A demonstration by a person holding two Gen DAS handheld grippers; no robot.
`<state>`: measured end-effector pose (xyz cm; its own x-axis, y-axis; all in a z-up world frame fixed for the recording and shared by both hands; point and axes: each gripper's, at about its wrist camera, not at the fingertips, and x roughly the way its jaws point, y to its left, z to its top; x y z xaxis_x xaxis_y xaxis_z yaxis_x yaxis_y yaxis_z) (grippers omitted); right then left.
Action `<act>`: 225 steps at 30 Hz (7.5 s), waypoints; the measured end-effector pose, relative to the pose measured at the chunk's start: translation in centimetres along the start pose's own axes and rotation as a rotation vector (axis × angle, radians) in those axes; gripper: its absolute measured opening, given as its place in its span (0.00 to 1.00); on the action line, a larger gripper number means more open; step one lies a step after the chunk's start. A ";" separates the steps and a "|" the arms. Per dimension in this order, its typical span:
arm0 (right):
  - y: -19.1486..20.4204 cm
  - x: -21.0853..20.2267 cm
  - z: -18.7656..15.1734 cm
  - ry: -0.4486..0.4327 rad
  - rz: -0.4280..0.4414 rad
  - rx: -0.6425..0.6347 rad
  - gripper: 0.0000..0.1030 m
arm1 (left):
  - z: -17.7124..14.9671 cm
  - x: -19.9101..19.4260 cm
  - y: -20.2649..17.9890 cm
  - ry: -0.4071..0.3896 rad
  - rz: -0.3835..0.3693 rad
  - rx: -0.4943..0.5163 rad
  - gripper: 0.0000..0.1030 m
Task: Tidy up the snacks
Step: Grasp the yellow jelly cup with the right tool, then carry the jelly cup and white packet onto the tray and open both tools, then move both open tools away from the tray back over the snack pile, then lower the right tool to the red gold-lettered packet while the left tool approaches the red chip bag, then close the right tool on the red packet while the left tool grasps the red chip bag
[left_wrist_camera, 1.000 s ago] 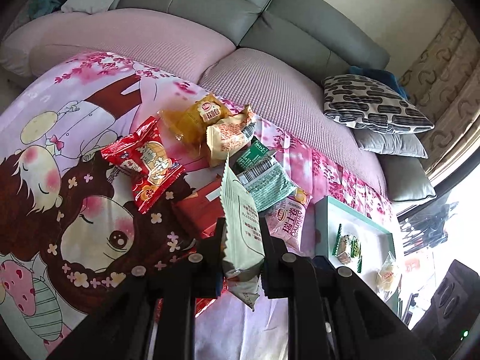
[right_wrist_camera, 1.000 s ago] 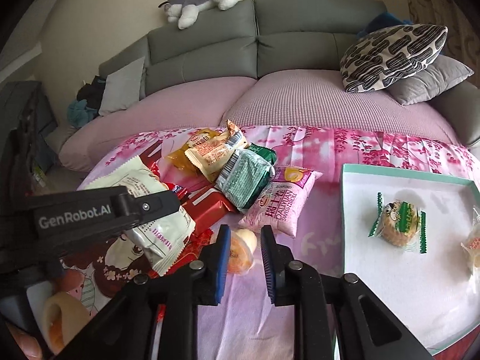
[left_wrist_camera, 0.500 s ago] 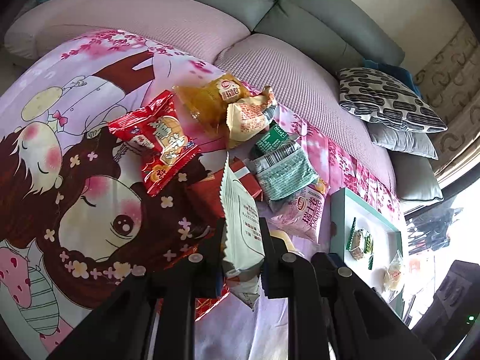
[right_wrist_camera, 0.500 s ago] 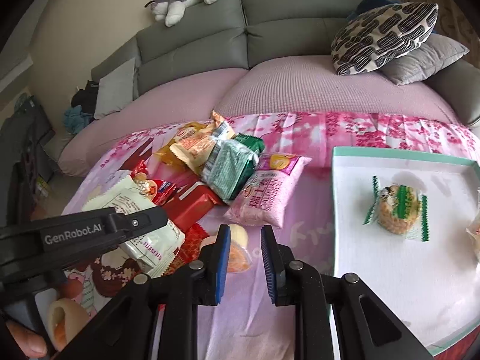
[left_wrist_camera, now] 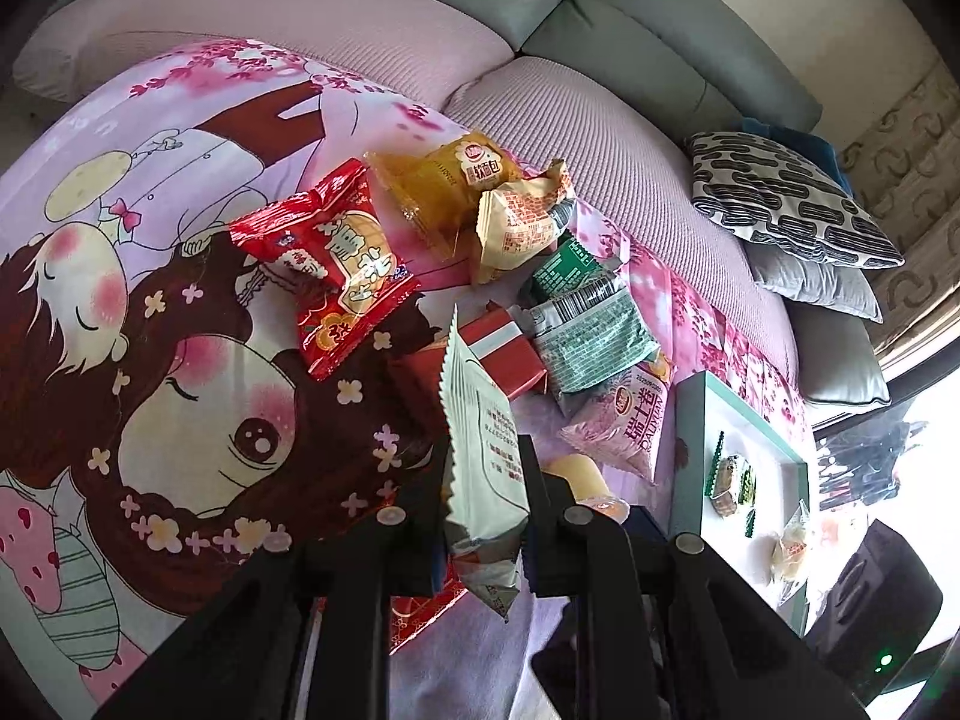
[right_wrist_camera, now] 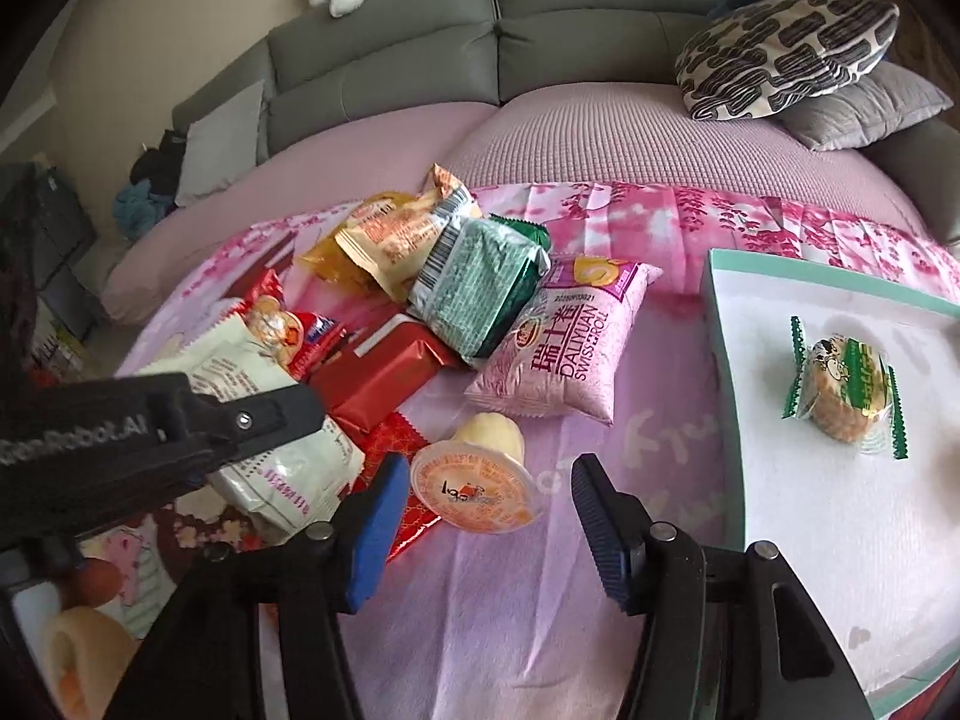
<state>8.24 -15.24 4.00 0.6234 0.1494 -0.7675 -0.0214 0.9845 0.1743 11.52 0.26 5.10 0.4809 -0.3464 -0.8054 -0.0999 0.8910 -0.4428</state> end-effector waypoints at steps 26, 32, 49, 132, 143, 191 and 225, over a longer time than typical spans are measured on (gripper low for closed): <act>0.2 -2.0 0.3 -0.040 0.024 -0.006 0.48 | 0.1 -1.0 -0.8 -0.025 -0.010 0.026 0.18; -0.2 -4.3 0.8 -0.095 0.016 0.006 0.48 | 0.0 -2.2 -2.2 -0.045 -0.067 0.052 0.18; -14.3 -11.9 0.4 -0.171 -0.340 0.337 0.48 | -3.8 -0.9 -12.8 0.016 -0.310 0.282 0.18; 1.6 -0.9 -0.9 0.050 -0.136 0.092 1.00 | 0.0 -2.1 3.7 -0.065 0.635 0.174 0.98; 6.7 2.8 -1.4 0.086 -0.111 0.066 1.00 | 0.9 -3.6 8.2 -0.064 0.616 0.054 0.98; 12.3 6.0 -2.9 0.102 -0.184 -0.034 0.99 | 1.2 -2.4 9.3 -0.040 0.506 0.009 0.98; 2.4 2.9 -2.3 0.160 -0.187 0.019 0.58 | 5.5 1.2 3.9 -0.167 0.211 0.038 0.97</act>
<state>8.19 -12.18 0.76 0.4837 -0.0212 -0.8750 0.0981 0.9947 0.0302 16.51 4.91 4.56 0.5900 -0.1018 -0.8009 -0.1815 0.9499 -0.2544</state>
